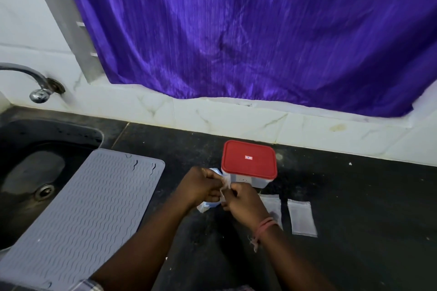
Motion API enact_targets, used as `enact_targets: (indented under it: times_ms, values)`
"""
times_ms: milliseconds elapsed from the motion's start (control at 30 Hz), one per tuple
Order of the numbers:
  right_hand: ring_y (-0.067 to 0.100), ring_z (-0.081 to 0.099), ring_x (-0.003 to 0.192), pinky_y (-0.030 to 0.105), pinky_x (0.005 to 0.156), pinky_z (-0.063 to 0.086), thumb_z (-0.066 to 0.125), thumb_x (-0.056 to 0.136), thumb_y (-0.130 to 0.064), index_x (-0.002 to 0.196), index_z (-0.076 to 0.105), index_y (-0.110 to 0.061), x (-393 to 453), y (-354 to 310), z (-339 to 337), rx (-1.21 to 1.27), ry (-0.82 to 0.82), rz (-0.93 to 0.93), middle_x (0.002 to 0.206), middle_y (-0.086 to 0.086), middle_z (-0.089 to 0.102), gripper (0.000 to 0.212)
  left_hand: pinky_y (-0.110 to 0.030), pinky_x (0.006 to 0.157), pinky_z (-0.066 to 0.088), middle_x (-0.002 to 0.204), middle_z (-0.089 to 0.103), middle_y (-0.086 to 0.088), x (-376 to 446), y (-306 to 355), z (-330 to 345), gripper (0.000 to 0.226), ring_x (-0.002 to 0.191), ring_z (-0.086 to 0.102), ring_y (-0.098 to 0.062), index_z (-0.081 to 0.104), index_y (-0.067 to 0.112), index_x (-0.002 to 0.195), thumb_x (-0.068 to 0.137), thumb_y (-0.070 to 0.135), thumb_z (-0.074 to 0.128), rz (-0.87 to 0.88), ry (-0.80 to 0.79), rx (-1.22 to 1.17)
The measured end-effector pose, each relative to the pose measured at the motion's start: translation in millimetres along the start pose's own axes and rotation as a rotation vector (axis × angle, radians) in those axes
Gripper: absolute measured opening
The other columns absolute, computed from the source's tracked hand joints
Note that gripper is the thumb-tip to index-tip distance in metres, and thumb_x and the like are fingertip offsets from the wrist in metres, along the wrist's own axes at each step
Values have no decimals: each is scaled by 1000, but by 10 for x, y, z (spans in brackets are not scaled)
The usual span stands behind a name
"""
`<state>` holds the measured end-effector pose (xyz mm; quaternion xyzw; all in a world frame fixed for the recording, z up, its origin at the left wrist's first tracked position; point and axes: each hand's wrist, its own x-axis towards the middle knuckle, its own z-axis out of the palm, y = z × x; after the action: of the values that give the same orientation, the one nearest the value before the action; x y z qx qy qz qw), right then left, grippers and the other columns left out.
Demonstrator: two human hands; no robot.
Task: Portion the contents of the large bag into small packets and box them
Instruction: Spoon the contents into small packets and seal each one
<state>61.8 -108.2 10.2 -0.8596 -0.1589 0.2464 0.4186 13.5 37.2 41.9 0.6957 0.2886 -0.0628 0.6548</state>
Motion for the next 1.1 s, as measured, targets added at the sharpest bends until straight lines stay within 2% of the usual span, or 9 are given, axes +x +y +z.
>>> enact_targets:
  times_ms: [100,200,267,333,400,633,833,933,1100]
  values:
    - [13,62,68,40,72,56,55,94,-30,74,63,-19,-15,-41,-8,-148,110,-25,69,-2,64,24,-37,68,61,59,71,-10,50,-32,74,20,54,67,-21,75,8,62,80,6,65,33,121,266]
    - [14,64,83,29,77,52,57,93,-16,99,63,-19,-16,-48,-31,-182,238,-78,87,0,69,9,-24,59,49,65,71,-2,65,-12,137,26,67,70,-21,61,16,54,79,15,60,89,253,676]
    - [15,65,87,27,77,50,56,94,-14,104,62,-18,-13,-44,-39,-210,253,-116,90,1,69,12,-25,67,47,87,74,-7,62,16,145,10,84,70,-24,69,20,76,82,17,63,129,242,790]
    - [16,66,86,32,78,54,55,95,-14,104,64,-20,-13,-20,-19,-176,276,-126,89,1,70,14,-27,77,51,105,72,-6,73,24,156,26,96,69,-25,69,20,106,81,17,66,151,196,871]
    - [16,67,86,34,79,55,55,95,-15,105,66,-22,-1,23,16,-117,311,-112,90,0,71,17,-29,81,53,111,69,-7,81,11,188,39,99,69,-25,64,19,117,79,13,69,197,157,910]
    - [16,67,82,38,76,56,57,94,-16,101,66,-24,82,29,66,-132,323,-126,87,-1,72,13,-27,80,47,112,69,-12,63,-34,188,28,99,67,-27,74,14,114,93,15,56,345,219,909]
    - [-2,67,80,17,71,53,62,95,-8,99,69,-24,217,-80,75,91,232,-178,86,-11,72,17,-31,80,54,116,64,-10,162,-45,-6,43,97,68,-28,62,26,129,91,7,60,287,319,859]
    - [3,68,81,20,74,55,64,94,-12,93,70,-27,262,-5,40,123,256,-159,86,-10,73,17,-28,88,54,118,68,-8,195,-62,-192,32,102,67,-21,67,23,124,95,11,64,139,392,746]
    - [24,62,96,38,85,51,60,91,-24,97,65,-15,365,291,126,-297,247,-16,97,6,68,12,-33,89,56,108,69,-11,263,-212,-458,30,95,68,-21,64,6,122,95,17,67,-189,475,463]
